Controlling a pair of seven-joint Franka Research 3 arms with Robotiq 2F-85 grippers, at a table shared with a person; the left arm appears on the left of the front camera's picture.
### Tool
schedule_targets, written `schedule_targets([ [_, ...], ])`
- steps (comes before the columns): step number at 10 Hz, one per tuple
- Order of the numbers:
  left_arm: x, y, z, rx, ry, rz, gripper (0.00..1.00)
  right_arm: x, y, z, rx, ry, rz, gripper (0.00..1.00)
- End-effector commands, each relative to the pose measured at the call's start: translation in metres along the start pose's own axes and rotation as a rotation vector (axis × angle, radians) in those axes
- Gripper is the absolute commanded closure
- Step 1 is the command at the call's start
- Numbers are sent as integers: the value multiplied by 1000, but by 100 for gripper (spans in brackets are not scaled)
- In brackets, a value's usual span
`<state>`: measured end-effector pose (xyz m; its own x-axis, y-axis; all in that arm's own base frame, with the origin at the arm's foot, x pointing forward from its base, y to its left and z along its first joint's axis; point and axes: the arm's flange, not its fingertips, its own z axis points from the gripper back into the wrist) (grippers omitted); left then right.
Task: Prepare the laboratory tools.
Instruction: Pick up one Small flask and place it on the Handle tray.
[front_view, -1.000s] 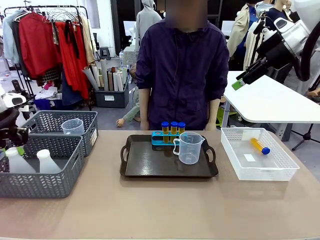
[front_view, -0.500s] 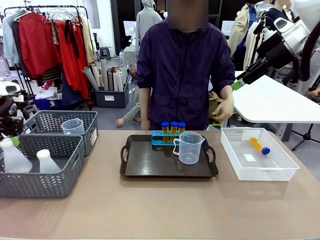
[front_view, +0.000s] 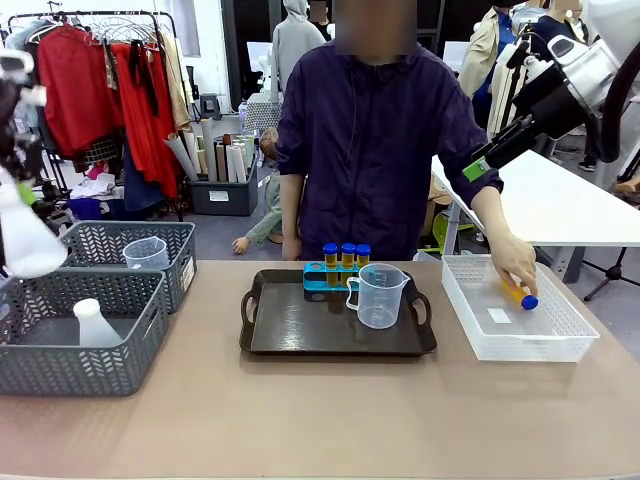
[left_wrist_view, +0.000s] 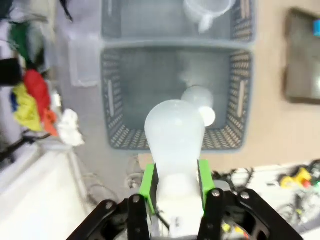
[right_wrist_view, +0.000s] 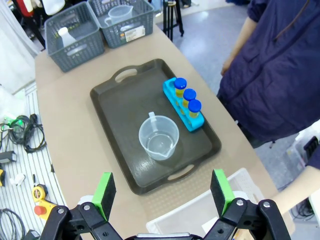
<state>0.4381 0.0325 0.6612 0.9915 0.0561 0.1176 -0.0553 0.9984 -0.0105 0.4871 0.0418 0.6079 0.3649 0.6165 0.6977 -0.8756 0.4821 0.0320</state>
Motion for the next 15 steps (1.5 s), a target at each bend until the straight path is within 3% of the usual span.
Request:
schedule_targets([
  [1,-2,-21,40,34,-30,-69,100,1,0,1,4,-2,9,0],
  [3,-14,-51,86,47,-68,-148,100,1,0,1,4,-2,9,0],
  [6,-29,-75,121,64,-96,-242,100,1,0,1,4,-2,9,0],
  [15,-31,-80,116,34,-93,-214,100,1,0,1,4,-2,9,0],
])
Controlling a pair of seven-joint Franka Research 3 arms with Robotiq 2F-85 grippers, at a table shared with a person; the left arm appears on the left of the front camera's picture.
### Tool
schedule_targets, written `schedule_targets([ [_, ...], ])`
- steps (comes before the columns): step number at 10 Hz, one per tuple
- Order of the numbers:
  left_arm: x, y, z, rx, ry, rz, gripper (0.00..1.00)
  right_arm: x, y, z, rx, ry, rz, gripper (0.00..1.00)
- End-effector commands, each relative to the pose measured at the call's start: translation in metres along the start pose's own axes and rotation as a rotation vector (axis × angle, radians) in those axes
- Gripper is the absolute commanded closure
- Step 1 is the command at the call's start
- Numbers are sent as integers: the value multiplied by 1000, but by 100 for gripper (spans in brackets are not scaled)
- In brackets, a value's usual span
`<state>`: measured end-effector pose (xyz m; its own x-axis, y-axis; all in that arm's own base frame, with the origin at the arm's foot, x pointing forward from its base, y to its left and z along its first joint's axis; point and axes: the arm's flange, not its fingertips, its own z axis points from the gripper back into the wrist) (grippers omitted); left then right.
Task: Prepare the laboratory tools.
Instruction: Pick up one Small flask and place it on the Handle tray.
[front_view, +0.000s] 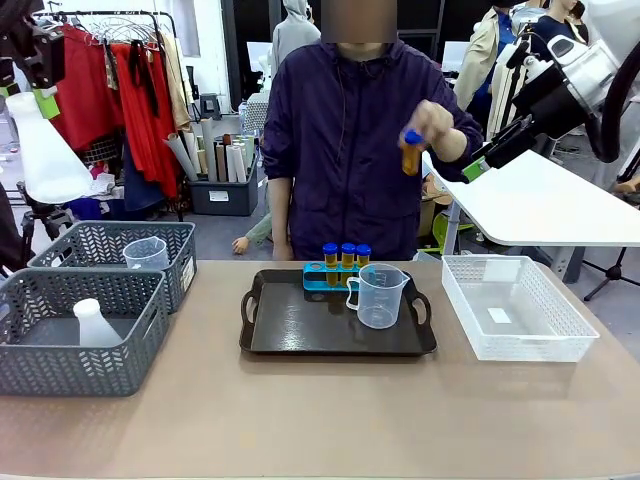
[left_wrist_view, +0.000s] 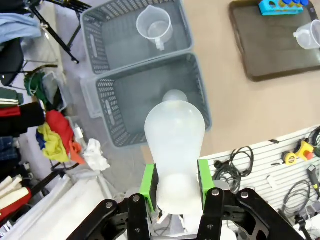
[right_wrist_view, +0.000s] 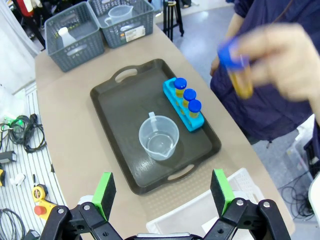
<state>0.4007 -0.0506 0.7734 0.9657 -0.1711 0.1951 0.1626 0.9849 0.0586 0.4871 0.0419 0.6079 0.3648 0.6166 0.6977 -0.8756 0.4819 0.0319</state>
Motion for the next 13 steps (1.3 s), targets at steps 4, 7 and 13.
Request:
schedule_targets([
  [4,0,0,0,0,0,0,100,0,0,1,4,-2,9,0],
  [7,11,-58,43,114,28,-138,100,0,0,1,4,-2,9,0],
  [13,70,-163,46,138,4,-344,100,0,0,1,4,-2,9,0],
])
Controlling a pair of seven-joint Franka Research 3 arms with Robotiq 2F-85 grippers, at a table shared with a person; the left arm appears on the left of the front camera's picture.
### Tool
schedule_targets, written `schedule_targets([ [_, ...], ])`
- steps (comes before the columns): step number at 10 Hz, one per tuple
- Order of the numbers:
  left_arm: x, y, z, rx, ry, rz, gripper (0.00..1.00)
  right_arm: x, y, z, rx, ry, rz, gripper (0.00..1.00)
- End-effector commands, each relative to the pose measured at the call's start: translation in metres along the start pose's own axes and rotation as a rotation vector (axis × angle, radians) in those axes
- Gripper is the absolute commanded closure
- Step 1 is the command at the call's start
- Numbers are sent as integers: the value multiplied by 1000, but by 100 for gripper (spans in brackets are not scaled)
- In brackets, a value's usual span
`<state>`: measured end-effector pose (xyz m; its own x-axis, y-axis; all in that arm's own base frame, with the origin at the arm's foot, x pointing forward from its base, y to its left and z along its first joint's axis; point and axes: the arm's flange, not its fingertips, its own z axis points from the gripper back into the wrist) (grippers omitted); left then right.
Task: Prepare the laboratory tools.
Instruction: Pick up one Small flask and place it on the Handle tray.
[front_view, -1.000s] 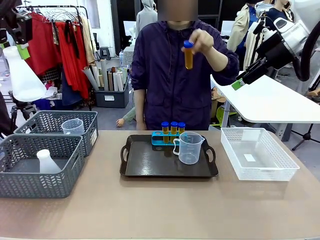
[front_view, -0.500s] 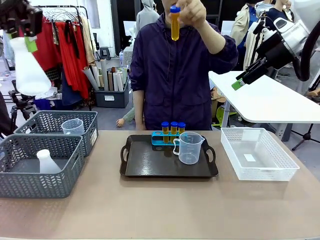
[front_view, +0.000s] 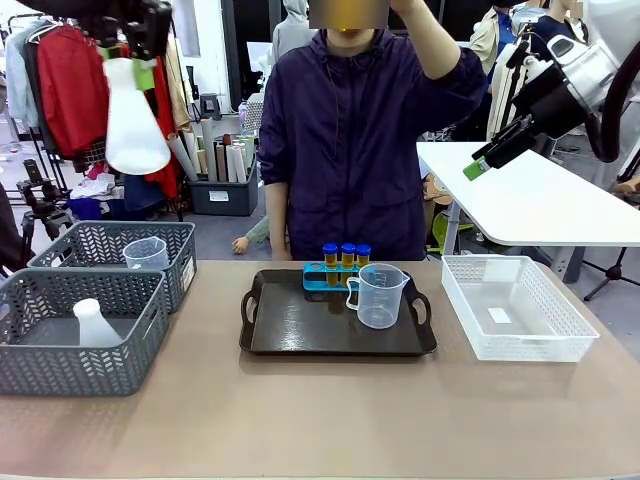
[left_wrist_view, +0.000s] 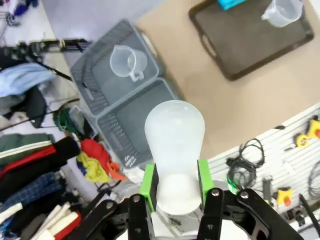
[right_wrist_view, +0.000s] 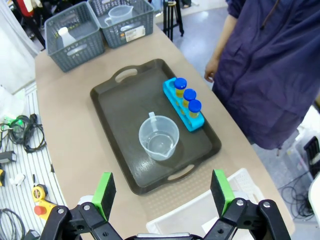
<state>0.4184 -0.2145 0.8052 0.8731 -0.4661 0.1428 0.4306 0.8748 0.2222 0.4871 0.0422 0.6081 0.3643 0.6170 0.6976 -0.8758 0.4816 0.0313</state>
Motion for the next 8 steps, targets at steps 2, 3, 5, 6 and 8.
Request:
schedule_targets([
  [2,55,-19,-3,20,-91,-44,100,0,0,1,4,-2,8,0],
  [3,70,-31,-14,0,-129,-54,100,0,0,1,4,-2,8,0],
  [5,93,-48,-33,-55,-169,-63,100,0,0,1,4,-2,8,0],
  [6,102,-57,-46,-70,-177,-77,100,0,0,1,4,-2,8,0],
  [8,115,-76,-76,-97,-196,-129,100,0,0,1,4,-2,8,0],
])
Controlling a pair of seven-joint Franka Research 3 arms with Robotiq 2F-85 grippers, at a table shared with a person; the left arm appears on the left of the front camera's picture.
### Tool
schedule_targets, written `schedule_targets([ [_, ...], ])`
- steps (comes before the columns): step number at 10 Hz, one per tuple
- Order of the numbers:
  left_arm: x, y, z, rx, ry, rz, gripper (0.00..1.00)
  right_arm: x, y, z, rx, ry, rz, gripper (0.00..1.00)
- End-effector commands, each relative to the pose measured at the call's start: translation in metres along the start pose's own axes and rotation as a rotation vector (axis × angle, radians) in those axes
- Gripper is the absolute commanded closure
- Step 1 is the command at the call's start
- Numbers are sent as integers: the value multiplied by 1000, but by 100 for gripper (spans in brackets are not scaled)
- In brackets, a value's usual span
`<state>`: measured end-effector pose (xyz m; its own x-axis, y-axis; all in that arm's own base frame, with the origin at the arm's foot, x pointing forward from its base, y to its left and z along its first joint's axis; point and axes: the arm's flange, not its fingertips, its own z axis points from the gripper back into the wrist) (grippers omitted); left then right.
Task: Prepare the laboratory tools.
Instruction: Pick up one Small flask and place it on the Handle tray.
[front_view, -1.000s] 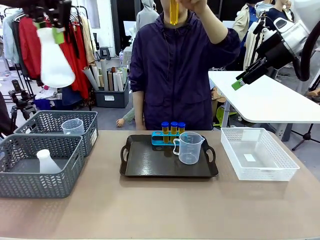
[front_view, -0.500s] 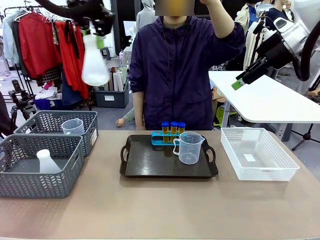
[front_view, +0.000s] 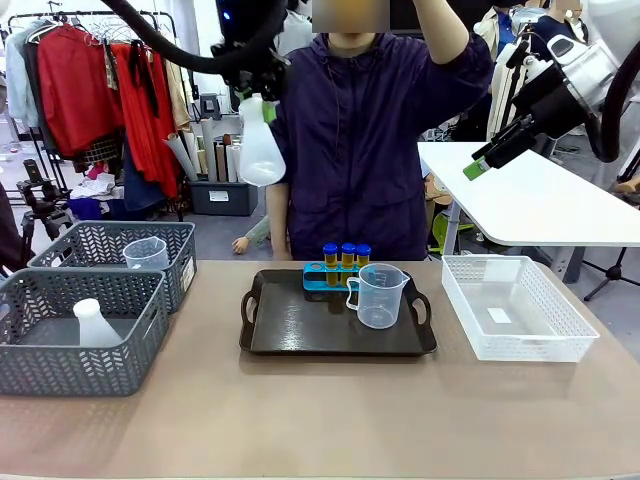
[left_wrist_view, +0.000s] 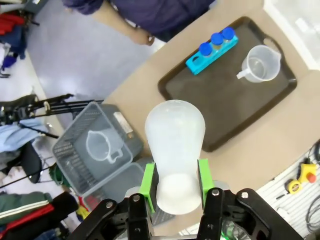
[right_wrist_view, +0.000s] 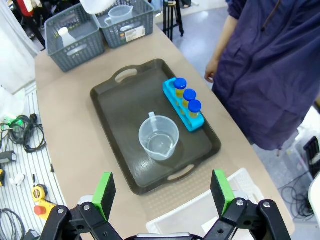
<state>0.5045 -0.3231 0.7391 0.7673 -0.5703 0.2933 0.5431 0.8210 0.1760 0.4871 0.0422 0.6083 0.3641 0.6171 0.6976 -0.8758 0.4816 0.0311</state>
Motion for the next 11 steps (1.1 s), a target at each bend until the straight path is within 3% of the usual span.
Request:
schedule_targets([
  [1,-2,-10,-22,-9,-21,-30,100,0,0,1,4,-2,8,0],
  [6,9,-13,-29,-13,-1,-25,100,0,0,1,4,-2,8,0],
  [11,-4,-9,-83,-84,-32,-128,100,0,0,1,4,-2,8,0],
])
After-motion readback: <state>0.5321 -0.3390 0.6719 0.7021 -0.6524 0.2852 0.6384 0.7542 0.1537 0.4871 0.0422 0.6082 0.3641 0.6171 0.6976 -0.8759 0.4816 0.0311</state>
